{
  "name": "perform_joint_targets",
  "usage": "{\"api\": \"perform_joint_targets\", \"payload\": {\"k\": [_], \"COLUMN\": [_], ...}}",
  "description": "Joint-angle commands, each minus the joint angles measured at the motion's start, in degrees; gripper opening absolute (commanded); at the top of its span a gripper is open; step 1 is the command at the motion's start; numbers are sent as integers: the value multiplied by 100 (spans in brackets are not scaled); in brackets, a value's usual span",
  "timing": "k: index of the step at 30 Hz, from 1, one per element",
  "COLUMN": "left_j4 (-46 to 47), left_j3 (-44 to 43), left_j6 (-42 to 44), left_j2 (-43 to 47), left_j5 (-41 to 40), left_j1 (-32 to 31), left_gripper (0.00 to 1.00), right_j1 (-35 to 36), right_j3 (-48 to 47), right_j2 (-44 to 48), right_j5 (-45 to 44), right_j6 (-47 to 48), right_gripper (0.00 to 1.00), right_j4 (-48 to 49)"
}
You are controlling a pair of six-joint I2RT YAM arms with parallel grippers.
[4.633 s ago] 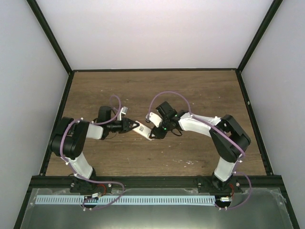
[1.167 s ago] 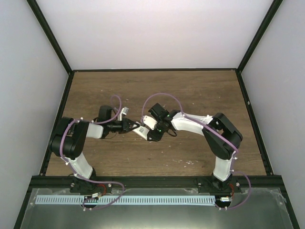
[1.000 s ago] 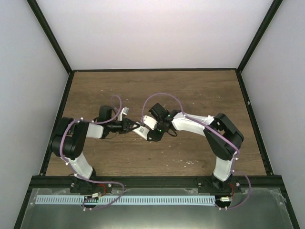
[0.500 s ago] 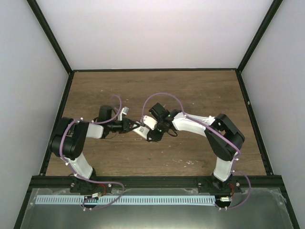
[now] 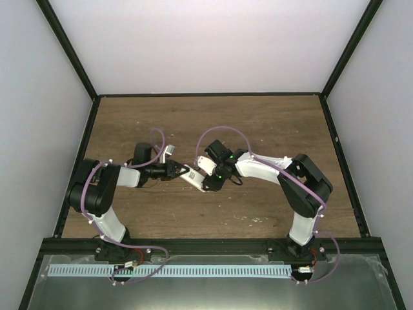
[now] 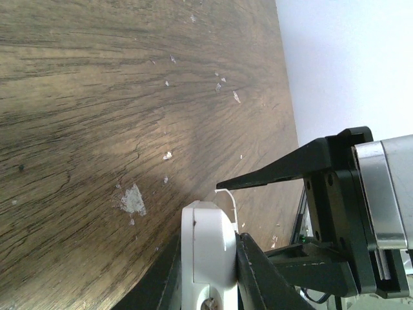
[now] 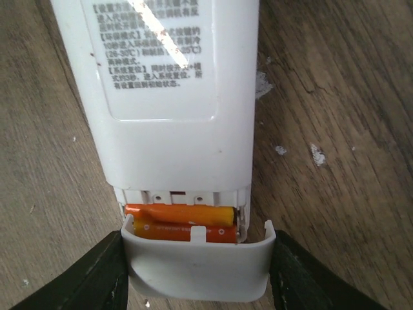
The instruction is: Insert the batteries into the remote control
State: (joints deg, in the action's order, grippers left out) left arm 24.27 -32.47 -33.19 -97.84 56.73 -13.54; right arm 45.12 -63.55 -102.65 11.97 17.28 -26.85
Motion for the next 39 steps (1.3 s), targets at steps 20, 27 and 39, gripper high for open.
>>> {"api": "perform_joint_targets", "payload": {"k": [20, 27, 39], "left_j4": [-90, -63, -65], "left_j3": [-29, -27, -48], "left_j6": [317, 296, 296], "left_j2": [-33, -64, -77], "left_j5": [-373, -352, -354], "left_j1": [-21, -22, -20], "left_gripper": [0, 0, 0], "right_j1": [-21, -21, 40], "right_j3": [-166, -279, -445], "right_j2": [-61, -181, -341], "right_j5": [292, 349, 515], "right_j6": [62, 121, 143], "right_gripper": [50, 51, 51], "right_j4": [92, 85, 66]}}
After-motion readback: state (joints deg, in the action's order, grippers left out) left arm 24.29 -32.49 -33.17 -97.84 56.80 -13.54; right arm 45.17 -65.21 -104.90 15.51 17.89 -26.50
